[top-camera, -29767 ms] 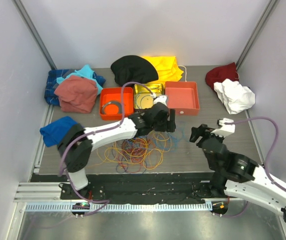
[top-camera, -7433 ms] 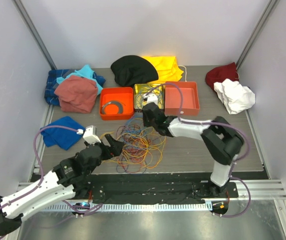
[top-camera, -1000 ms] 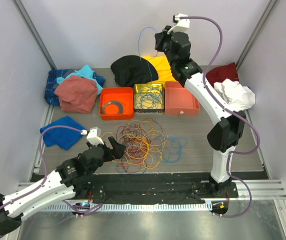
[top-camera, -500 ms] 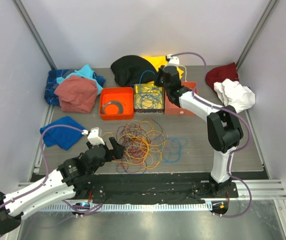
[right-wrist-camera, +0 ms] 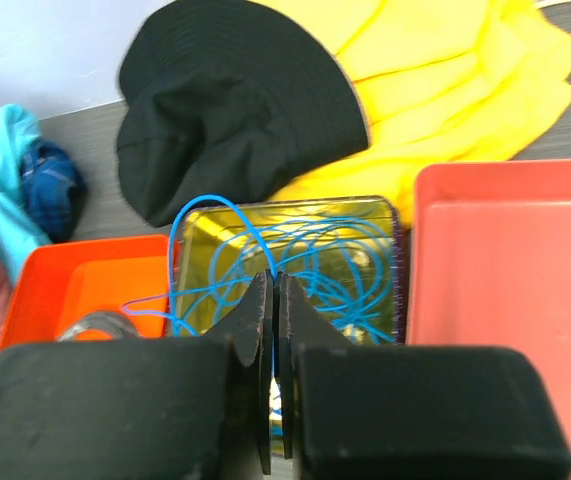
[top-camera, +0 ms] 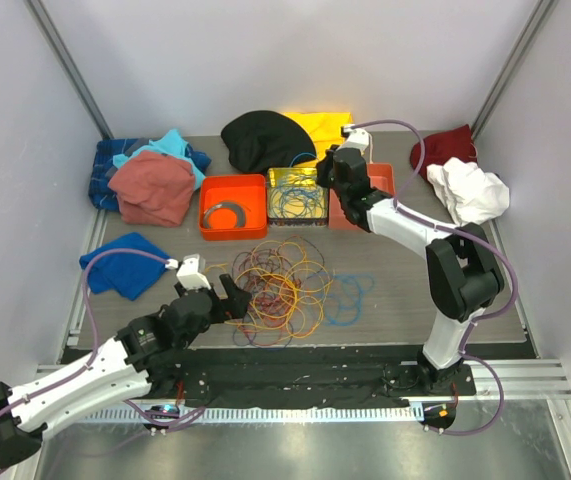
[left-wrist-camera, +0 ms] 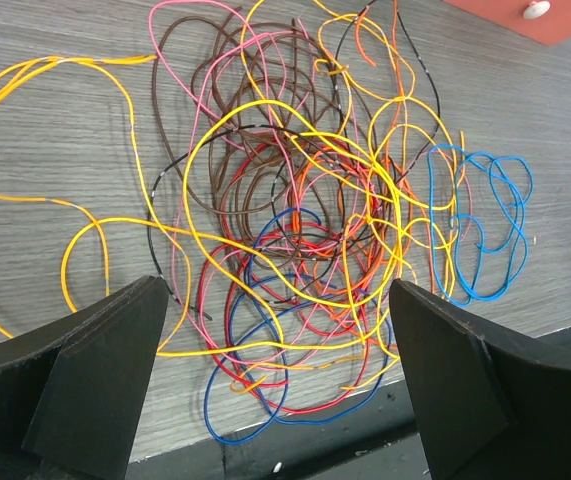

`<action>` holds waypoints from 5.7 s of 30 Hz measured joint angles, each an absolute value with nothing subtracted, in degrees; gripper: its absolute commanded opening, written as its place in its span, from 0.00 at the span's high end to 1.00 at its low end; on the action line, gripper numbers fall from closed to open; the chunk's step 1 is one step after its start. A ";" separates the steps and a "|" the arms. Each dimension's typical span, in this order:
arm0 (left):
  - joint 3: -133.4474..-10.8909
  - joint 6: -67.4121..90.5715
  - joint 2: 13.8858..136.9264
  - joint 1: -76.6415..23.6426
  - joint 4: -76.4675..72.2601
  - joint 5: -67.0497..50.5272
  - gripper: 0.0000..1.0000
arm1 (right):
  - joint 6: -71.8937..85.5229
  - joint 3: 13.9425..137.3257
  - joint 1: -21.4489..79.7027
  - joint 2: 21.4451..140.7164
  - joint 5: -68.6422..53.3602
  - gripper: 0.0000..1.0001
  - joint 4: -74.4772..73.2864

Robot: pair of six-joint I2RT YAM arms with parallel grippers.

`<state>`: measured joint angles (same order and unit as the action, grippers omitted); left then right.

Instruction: Untangle the cables

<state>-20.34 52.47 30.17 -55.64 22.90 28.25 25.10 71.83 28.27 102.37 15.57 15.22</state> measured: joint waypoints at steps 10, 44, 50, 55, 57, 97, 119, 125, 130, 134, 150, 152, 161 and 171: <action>-20.34 52.69 31.99 -55.64 22.46 27.92 0.02 | 22.31 69.17 27.51 102.35 22.28 0.99 13.76; -20.34 54.02 35.31 -55.64 19.99 26.30 0.02 | 19.31 81.95 28.18 117.84 19.90 0.40 5.93; -20.34 53.67 35.29 -55.64 19.94 26.33 0.01 | 19.73 74.08 29.87 103.83 24.73 0.36 5.98; -20.34 53.36 35.18 -55.64 19.46 26.30 0.01 | 20.32 68.14 30.68 90.94 26.96 0.39 7.68; -20.34 53.28 35.64 -55.64 18.96 26.28 0.01 | 20.91 66.06 30.74 87.55 26.96 0.43 8.56; -34.54 53.56 51.44 -27.00 28.16 23.14 0.09 | 34.85 20.75 49.93 52.53 19.07 0.63 4.47; -31.48 55.64 49.67 -18.63 26.35 16.40 1.00 | 34.87 18.72 49.93 48.27 19.33 0.67 4.21; -43.64 53.71 40.36 -18.85 26.87 14.24 1.00 | 34.41 19.29 49.93 49.47 19.33 0.68 4.08; -53.69 51.31 42.94 -21.96 25.23 12.16 0.60 | 33.54 22.24 49.93 50.24 19.07 0.63 3.01; -55.92 48.99 49.67 -23.42 27.31 10.90 0.10 | 33.30 23.90 49.93 50.54 18.76 0.63 2.96; -33.67 53.60 58.19 -23.51 29.87 15.40 0.04 | 33.10 21.67 49.93 49.84 19.22 0.63 2.31; -33.67 53.60 61.45 -23.51 28.88 16.08 0.06 | 33.10 21.54 49.93 50.22 19.22 0.63 2.37; -33.67 53.98 69.93 -21.43 27.22 19.55 0.68 | 33.08 20.21 49.93 50.30 19.79 0.63 2.57; -34.68 56.51 70.37 -18.57 28.34 21.41 1.00 | 32.38 19.92 49.93 51.68 20.25 0.64 2.94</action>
<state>-34.68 56.51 70.37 -18.57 28.34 21.41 32.38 19.92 49.93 51.68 20.25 2.94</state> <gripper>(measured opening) 0.014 0.363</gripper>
